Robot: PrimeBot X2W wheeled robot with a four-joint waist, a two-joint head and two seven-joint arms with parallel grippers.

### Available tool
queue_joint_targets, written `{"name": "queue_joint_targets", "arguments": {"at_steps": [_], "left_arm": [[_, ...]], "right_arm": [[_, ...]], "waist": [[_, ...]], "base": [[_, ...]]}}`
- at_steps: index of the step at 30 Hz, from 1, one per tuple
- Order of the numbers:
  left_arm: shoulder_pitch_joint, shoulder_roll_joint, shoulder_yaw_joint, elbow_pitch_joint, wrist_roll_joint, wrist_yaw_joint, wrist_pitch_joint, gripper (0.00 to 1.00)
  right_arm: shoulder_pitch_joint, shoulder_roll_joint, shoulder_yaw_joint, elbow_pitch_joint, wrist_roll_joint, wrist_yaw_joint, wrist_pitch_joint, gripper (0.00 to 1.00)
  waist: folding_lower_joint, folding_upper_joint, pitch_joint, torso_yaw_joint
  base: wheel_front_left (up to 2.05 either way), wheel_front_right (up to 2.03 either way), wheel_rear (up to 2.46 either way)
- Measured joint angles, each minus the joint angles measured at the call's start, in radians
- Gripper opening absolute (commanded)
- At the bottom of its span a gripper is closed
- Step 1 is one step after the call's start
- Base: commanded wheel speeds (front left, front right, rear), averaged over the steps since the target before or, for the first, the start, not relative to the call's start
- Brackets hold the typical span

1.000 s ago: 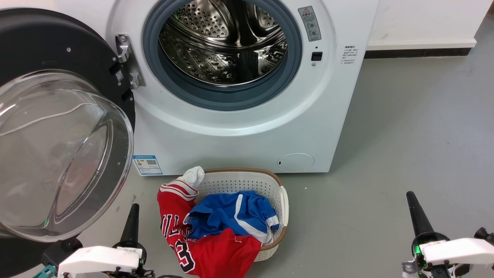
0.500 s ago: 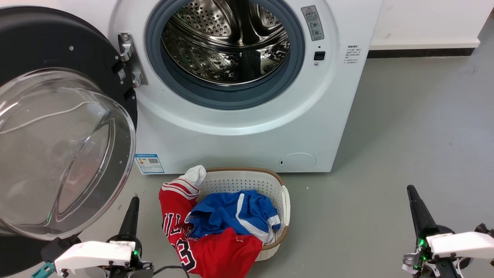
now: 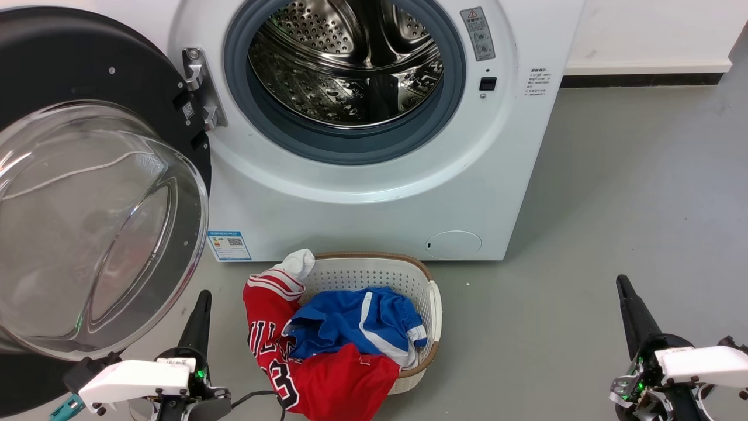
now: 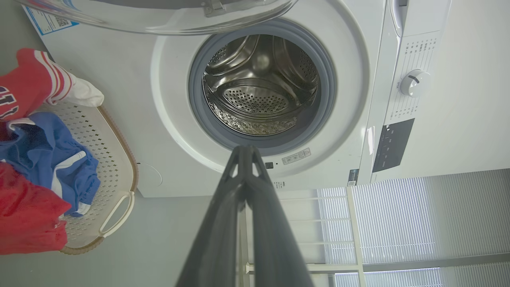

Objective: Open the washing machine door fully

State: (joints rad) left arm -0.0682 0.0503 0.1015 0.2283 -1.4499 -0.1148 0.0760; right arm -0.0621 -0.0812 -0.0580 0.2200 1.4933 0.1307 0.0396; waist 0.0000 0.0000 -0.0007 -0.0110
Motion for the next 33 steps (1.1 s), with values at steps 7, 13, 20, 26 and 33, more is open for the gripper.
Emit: {"name": "queue_joint_targets", "arguments": {"at_steps": [7, 13, 20, 26, 33], "left_arm": [[-0.015, 0.0, 0.003, 0.005, -0.054, -0.005, 0.011, 0.0], [-0.021, 0.0, 0.006, 0.01, -0.098, -0.008, 0.024, 0.0], [-0.035, 0.0, 0.01, 0.016, -0.147, -0.014, 0.036, 0.0], [-0.038, 0.0, 0.011, 0.018, -0.163, -0.015, 0.037, 0.0], [-0.038, 0.0, 0.011, 0.018, -0.163, -0.015, 0.037, 0.0]], "right_arm": [[-0.015, 0.001, -0.006, 0.007, 0.049, 0.0, 0.016, 0.0], [-0.022, 0.001, -0.011, 0.013, 0.091, 0.0, 0.029, 0.0], [-0.036, 0.002, -0.017, 0.02, 0.136, 0.0, 0.041, 0.0], [-0.038, 0.003, -0.02, 0.023, 0.149, 0.0, 0.045, 0.0], [-0.038, 0.005, -0.023, 0.023, 0.148, 0.0, 0.049, 0.0]], "waist": [[0.0, 0.0, 0.001, 0.004], [0.0, 0.0, 0.002, 0.007], [0.0, 0.0, 0.004, 0.01], [0.0, 0.0, 0.004, 0.011], [0.0, 0.0, 0.004, 0.011]], "base": [[0.0, 0.0, 0.0], [0.0, 0.0, 0.0], [0.0, 0.0, 0.0], [0.0, 0.0, 0.0], [0.0, 0.0, 0.0]]}}
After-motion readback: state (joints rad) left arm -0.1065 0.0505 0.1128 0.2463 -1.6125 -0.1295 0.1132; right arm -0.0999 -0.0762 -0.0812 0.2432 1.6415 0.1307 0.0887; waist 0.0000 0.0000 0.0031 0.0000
